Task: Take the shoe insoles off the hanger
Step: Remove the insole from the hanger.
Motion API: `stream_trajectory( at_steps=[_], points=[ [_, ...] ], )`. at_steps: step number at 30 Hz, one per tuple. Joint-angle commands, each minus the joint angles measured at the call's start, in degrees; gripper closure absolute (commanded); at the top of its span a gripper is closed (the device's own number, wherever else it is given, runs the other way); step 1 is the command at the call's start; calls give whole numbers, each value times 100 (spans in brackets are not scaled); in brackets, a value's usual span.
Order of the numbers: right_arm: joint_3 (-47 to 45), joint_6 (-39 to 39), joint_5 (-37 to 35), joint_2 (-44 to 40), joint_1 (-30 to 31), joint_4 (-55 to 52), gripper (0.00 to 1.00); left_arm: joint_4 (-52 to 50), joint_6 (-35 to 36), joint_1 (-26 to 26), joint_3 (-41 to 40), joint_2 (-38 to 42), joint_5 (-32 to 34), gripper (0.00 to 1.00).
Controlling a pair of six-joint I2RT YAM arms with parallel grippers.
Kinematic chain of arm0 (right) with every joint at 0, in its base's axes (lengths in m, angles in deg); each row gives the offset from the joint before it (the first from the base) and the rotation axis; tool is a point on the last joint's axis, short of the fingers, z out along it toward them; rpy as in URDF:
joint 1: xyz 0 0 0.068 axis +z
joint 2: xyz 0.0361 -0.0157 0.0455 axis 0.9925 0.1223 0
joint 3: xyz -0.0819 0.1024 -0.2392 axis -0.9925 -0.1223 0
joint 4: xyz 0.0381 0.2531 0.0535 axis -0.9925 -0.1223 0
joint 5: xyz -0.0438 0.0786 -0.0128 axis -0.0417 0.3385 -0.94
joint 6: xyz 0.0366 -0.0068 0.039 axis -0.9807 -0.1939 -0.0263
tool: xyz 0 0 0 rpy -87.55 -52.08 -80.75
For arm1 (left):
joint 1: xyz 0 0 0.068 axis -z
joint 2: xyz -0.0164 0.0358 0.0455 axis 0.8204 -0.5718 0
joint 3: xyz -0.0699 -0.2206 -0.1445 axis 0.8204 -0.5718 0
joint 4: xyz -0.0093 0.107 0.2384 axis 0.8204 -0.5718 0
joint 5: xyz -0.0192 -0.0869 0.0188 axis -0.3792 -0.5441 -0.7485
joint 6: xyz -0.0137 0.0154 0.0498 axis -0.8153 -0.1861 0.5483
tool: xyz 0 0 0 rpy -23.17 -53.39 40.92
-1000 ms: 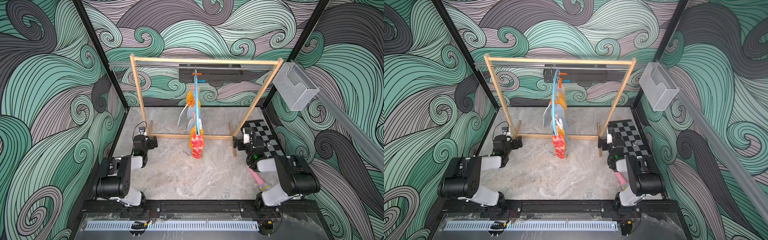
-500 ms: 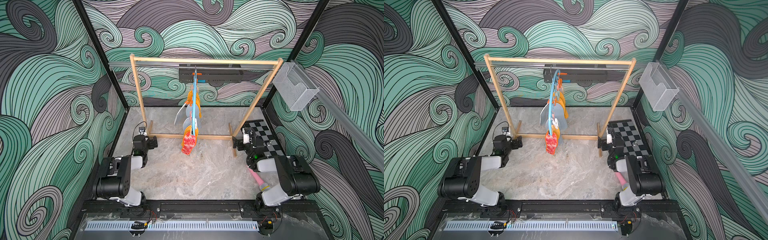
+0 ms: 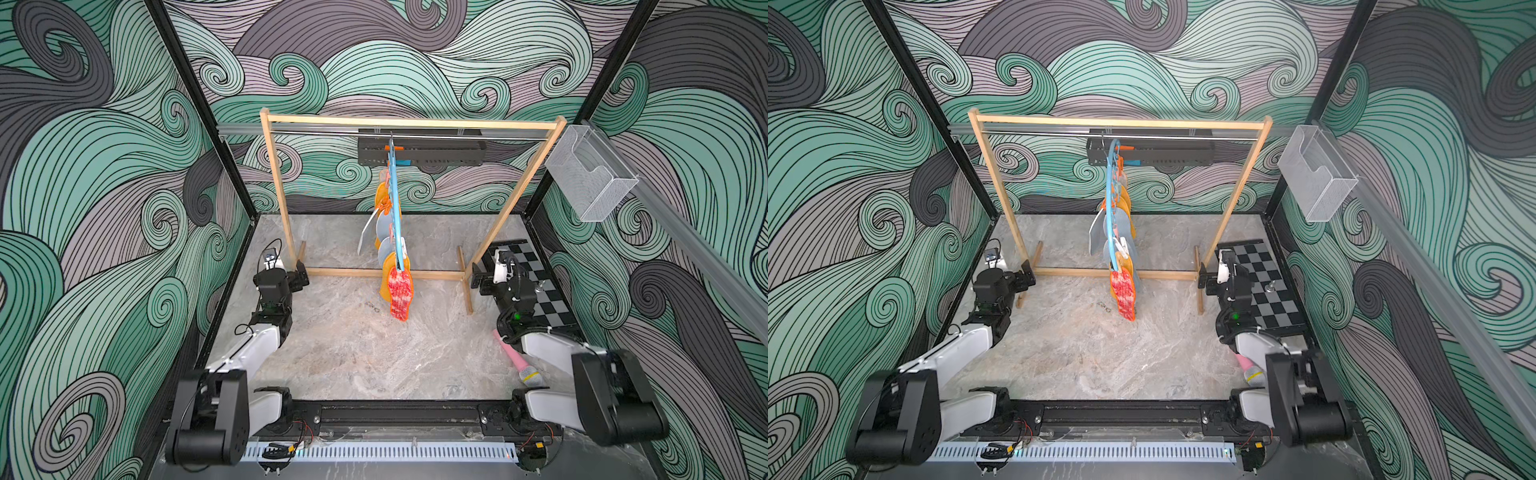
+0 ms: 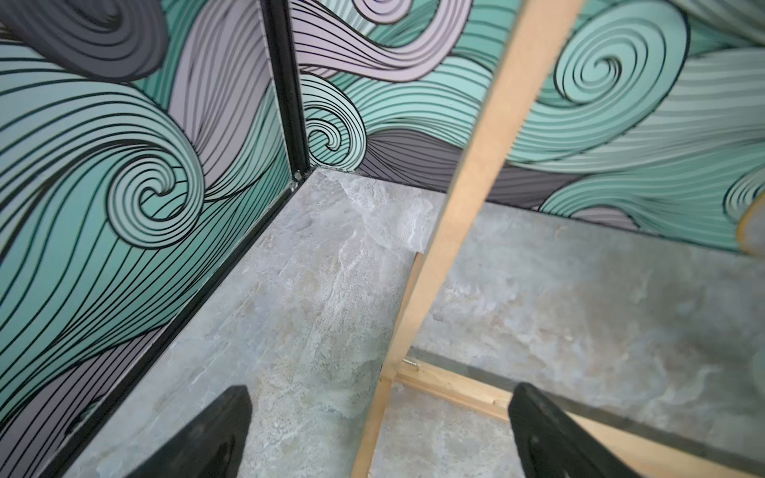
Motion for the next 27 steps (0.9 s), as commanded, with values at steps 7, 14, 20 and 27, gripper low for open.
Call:
stream_trajectory(
  at_steps=[7,14,20,27],
  points=[
    [288,-2118,1018,-2078,-22,-2355,1,-2422,-2686,-24,536,1498,-206,1],
    [213,-2728,2880,-2933,26,-3268,1,-3749,-2296,-14,1633,1754,-3606,8],
    [-252,-2510,3976,-3562,252,-3449,8,-3813,-1730,55,2126,1896,-5779,11],
    [-780,-2295,3989,-4171,673,-3540,12,-4294,-158,540,2744,1755,-7292,11]
  ],
)
